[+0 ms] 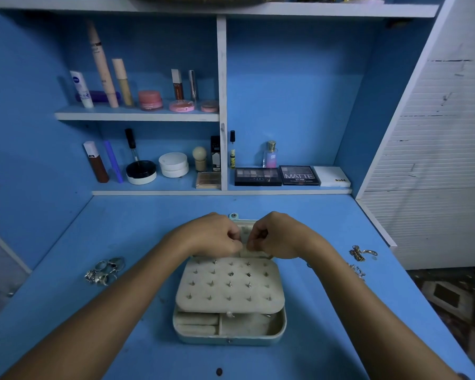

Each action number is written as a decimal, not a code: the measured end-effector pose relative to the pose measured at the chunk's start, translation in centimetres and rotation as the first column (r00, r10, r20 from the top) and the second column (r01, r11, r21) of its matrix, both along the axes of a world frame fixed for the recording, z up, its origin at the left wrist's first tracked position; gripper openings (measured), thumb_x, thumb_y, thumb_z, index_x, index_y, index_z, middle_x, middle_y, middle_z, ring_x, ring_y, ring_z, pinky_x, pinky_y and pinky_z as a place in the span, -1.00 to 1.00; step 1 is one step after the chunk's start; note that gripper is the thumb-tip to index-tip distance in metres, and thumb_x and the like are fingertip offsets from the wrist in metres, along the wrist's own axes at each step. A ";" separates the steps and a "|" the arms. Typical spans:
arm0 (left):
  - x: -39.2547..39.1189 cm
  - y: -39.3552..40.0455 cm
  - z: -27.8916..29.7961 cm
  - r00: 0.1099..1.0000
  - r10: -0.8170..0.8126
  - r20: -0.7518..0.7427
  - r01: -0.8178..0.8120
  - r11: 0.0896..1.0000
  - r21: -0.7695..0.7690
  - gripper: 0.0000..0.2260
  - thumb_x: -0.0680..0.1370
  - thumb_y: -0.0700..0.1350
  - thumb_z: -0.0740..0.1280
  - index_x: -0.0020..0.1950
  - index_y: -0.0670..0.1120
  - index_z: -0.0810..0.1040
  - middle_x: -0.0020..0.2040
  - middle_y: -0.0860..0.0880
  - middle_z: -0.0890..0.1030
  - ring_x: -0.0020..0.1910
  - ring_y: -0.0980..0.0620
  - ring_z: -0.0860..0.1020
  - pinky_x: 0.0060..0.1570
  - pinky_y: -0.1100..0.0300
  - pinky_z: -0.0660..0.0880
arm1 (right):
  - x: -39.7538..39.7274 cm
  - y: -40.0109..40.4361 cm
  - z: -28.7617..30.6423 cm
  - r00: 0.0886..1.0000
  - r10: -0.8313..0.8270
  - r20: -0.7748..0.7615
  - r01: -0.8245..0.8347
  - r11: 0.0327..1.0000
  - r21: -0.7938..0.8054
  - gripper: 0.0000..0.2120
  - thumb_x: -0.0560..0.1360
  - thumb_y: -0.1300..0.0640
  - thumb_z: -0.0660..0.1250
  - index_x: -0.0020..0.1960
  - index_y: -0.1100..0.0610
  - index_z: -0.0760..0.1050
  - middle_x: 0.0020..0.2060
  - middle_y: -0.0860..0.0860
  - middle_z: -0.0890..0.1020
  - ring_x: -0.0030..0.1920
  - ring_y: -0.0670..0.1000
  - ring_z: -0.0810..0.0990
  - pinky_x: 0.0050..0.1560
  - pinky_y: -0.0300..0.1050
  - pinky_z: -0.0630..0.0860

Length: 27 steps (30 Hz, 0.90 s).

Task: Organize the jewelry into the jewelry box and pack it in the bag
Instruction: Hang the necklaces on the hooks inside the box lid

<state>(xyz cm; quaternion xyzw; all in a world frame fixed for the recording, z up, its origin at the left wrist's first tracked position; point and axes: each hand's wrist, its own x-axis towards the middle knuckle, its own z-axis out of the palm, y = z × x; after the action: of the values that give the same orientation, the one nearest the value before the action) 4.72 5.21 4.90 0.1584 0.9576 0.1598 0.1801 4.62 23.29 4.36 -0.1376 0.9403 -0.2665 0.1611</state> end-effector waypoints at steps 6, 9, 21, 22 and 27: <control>-0.1 0.5 0.0 1.000 -0.003 0.011 0.004 0.996 -0.087 -0.76 0.54 0.03 0.24 -0.27 -0.01 0.57 -0.26 0.03 0.55 -0.29 0.05 0.48 -0.27 0.16 0.40 | 0.1 -0.2 0.0 1.000 0.003 -0.009 -0.002 1.000 0.017 -0.96 0.51 0.07 0.43 -0.10 -0.02 0.66 -0.16 -0.08 0.66 -0.11 -0.04 0.62 -0.02 -0.15 0.61; -0.1 0.6 0.1 1.000 -0.016 0.017 0.017 0.995 -0.094 -0.84 0.55 0.00 0.26 -0.19 0.03 0.57 -0.18 0.06 0.57 -0.22 0.08 0.53 -0.24 0.18 0.45 | 0.2 -0.3 -0.1 1.000 0.000 -0.028 0.000 1.000 0.031 -0.95 0.49 0.10 0.44 -0.10 -0.02 0.68 -0.16 -0.08 0.68 -0.12 -0.04 0.64 0.00 -0.11 0.63; -0.1 0.6 -0.5 0.992 -0.026 -0.124 0.024 1.000 -0.015 -0.94 0.51 -0.09 0.39 -0.12 0.07 0.63 -0.16 0.13 0.59 -0.13 0.12 0.58 -0.11 0.19 0.56 | 1.1 1.3 0.2 0.994 -0.041 -0.105 0.032 0.996 -0.086 -0.92 0.50 0.15 0.43 -0.10 -0.02 0.66 -0.24 -0.16 0.64 -0.22 -0.18 0.60 -0.28 -0.41 0.44; -0.1 0.8 -0.4 0.990 -0.026 -0.135 0.025 1.000 -0.008 -0.94 0.51 -0.08 0.39 -0.12 0.08 0.64 -0.16 0.13 0.60 -0.13 0.12 0.58 -0.09 0.18 0.56 | 1.2 1.7 0.2 0.992 -0.052 -0.114 0.040 0.993 -0.108 -0.93 0.51 0.14 0.43 -0.09 -0.01 0.67 -0.23 -0.17 0.64 -0.22 -0.19 0.59 -0.30 -0.43 0.42; -0.1 2.8 -0.2 0.981 -0.031 -0.193 0.053 0.992 0.111 -0.94 0.51 -0.05 0.40 -0.14 0.05 0.65 -0.19 0.13 0.63 -0.21 0.21 0.56 -0.25 0.35 0.44 | 2.0 4.7 0.7 0.977 -0.113 -0.179 0.089 0.986 -0.138 -0.96 0.52 0.08 0.43 -0.06 -0.03 0.67 -0.23 -0.18 0.66 -0.24 -0.24 0.57 -0.30 -0.45 0.41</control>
<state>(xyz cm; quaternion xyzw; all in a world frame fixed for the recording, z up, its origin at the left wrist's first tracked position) 4.59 7.99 4.69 0.2035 0.9560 0.1950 0.0812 6.65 28.02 5.09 -0.1240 0.9378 -0.3206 0.0493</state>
